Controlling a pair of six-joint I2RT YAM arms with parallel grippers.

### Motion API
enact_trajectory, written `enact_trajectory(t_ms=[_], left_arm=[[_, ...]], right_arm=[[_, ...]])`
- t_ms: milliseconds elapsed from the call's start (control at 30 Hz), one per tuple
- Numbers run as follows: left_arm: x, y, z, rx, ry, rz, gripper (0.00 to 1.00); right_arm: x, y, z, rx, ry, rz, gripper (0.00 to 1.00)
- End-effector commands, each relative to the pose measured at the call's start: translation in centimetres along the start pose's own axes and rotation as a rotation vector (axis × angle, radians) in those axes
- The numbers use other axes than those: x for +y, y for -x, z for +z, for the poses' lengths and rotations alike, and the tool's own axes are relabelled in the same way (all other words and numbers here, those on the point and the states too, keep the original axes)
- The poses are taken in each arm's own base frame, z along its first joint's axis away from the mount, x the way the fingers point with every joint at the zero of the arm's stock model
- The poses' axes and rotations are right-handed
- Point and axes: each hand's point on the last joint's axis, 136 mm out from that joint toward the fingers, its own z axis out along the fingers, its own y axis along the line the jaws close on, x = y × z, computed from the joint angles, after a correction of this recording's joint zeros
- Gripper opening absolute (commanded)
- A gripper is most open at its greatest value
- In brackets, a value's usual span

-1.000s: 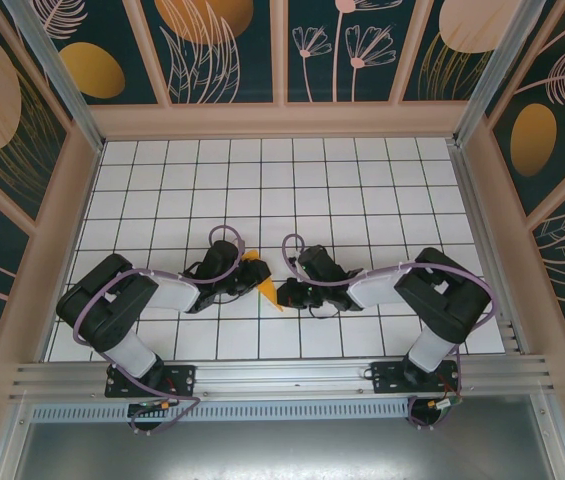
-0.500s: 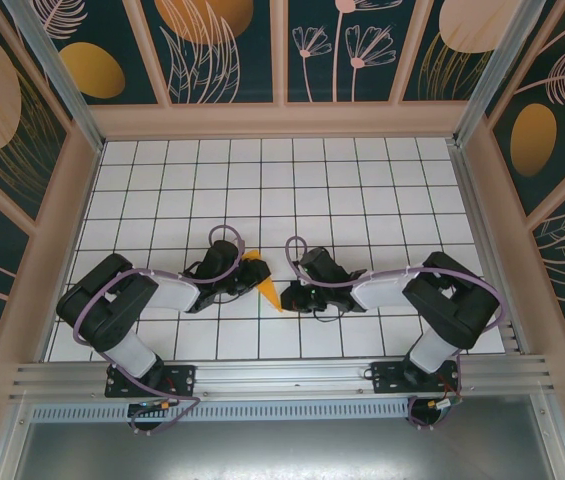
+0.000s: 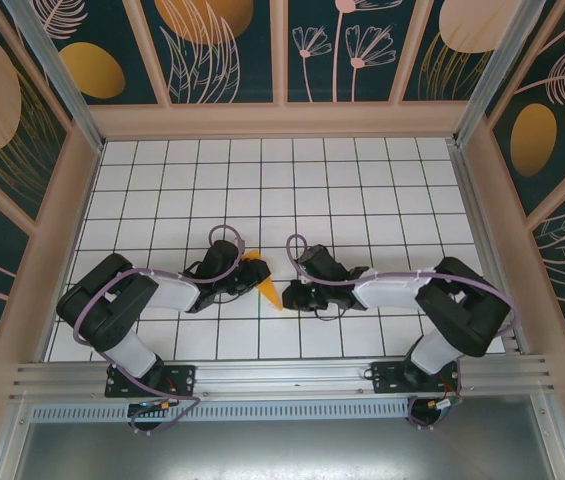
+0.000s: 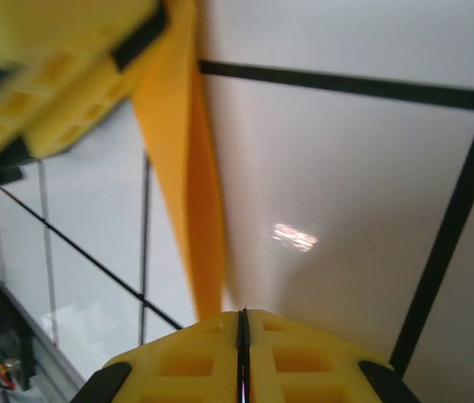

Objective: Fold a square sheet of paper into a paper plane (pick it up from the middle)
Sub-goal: Fold the wing for the fifth time at the center of the table.

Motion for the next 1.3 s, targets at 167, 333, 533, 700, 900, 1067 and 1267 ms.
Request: enact_trajectory(t_ms=[167,333,533,700,900,1067,1267], left_arm=[[4.0,-0.1,0.1,-0.004,0.148,-0.018,0.29],[3.9,-0.2,0.2,0.001,0.145,-0.014,0.29],[4.0,-0.2,0.1,-0.001,0.148,-0.014,0.29],[4.0,-0.2,0.1,-0.002,0.150,-0.016,0.29],[4.1,-0.2,0.2,-0.002,0.154,-0.019,0.29],[4.1,-0.1,0.1,-0.005,0.151,-0.019,0.29],[3.9,-0.2,0.1,-0.001,0.146,-0.016,0.29]], right_arm=[[4.7,2.6,-0.3,-0.029,0.215,-0.004,0.09],[5.1,2.5,1.5,0.024,0.295,0.041,0.08],[2.8,0.2,2.8,0.098,0.268,0.093,0.07],[-0.9,-2.7,3.2,0.148,0.179,0.153,0.07],[-1.8,-5.1,3.0,0.208,0.197,0.179,0.08],[0.3,-2.9,1.4,0.123,0.216,0.126,0.07],[3.5,1.7,0.0,0.012,0.210,0.043,0.05]])
